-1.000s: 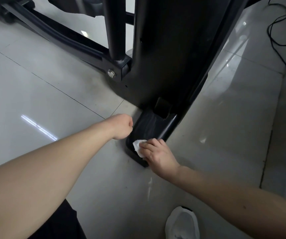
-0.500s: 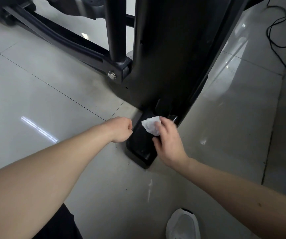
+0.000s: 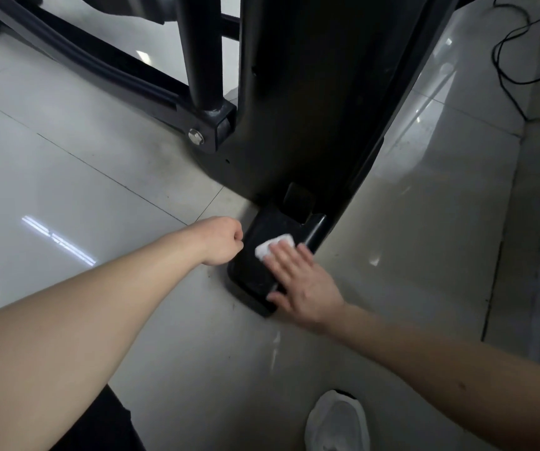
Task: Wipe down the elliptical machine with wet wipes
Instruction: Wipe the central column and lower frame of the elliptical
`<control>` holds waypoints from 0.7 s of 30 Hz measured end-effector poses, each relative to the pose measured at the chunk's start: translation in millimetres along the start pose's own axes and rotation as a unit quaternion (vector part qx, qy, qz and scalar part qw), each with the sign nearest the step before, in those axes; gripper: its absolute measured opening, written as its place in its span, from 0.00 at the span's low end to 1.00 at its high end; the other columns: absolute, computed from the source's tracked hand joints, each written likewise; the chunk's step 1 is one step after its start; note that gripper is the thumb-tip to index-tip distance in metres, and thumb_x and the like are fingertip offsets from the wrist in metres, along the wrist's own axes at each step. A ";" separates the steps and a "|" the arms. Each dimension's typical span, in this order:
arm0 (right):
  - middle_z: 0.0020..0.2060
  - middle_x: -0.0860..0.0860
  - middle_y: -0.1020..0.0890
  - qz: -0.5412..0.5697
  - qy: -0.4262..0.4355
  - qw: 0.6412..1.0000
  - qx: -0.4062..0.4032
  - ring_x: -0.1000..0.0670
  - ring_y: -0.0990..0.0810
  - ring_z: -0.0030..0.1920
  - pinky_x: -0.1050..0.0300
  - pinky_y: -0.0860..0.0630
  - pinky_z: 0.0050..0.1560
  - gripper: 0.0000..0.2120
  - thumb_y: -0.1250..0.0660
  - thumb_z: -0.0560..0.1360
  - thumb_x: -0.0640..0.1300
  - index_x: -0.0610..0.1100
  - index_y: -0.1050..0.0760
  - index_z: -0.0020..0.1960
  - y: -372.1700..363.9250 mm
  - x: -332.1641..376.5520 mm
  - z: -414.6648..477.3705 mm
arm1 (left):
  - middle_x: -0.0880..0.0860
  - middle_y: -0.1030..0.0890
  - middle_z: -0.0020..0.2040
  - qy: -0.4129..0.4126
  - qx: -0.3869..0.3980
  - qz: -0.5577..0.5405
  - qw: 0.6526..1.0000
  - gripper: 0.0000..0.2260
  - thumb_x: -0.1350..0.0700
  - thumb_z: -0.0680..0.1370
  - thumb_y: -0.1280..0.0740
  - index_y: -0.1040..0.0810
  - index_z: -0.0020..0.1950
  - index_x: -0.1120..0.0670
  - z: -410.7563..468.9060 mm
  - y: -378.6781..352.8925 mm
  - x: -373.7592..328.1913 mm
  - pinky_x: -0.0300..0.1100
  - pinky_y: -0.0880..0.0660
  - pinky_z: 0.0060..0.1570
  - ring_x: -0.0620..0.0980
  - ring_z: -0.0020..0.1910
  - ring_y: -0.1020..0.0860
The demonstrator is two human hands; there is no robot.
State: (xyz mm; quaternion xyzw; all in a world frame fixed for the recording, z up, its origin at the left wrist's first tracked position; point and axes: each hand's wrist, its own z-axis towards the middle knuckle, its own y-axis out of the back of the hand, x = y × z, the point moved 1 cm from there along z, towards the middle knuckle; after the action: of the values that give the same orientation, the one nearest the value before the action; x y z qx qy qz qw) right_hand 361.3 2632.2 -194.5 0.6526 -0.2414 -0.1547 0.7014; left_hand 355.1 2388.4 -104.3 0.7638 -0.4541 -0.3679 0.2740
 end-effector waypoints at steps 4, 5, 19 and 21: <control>0.81 0.43 0.40 -0.011 -0.128 0.992 -0.019 0.42 0.48 0.82 0.38 0.44 0.79 0.34 0.48 0.83 0.61 0.41 0.41 0.82 8.7 -28.6 5.1 | 0.48 0.18 0.52 0.006 0.007 0.002 1.000 0.08 0.51 0.80 0.36 0.20 0.56 0.48 -1.9 -1.0 0.1 0.50 0.21 0.58 0.52 0.52 0.20; 0.82 0.42 0.42 -0.008 -0.138 0.990 -0.018 0.41 0.50 0.83 0.38 0.46 0.80 0.35 0.49 0.83 0.61 0.40 0.42 0.82 6.6 -24.0 2.9 | 0.49 0.18 0.53 0.006 0.008 0.006 1.000 0.08 0.51 0.80 0.36 0.20 0.56 0.48 -2.5 -1.0 0.4 0.50 0.21 0.58 0.53 0.52 0.20; 0.82 0.42 0.44 -0.031 -0.078 0.996 0.033 0.39 0.51 0.82 0.35 0.48 0.79 0.35 0.51 0.83 0.63 0.43 0.42 0.82 8.9 -10.7 32.7 | 0.51 0.19 0.58 0.022 0.009 0.007 1.000 0.10 0.53 0.81 0.37 0.20 0.60 0.50 -10.4 4.8 9.0 0.47 0.23 0.60 0.55 0.57 0.21; 0.82 0.42 0.46 -0.031 -0.089 0.995 0.039 0.39 0.54 0.83 0.36 0.50 0.80 0.36 0.52 0.83 0.64 0.41 0.46 0.83 7.3 -8.6 34.3 | 0.52 0.18 0.58 0.024 0.012 0.005 1.000 0.10 0.53 0.81 0.37 0.20 0.59 0.50 -11.0 6.3 9.2 0.47 0.23 0.60 0.55 0.56 0.21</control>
State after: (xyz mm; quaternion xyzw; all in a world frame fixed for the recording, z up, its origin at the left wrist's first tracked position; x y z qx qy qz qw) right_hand 334.8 2608.6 -187.4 0.6703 -0.2886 -0.2238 0.6460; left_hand 363.8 2378.3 -96.1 0.7731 -0.4563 -0.3426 0.2771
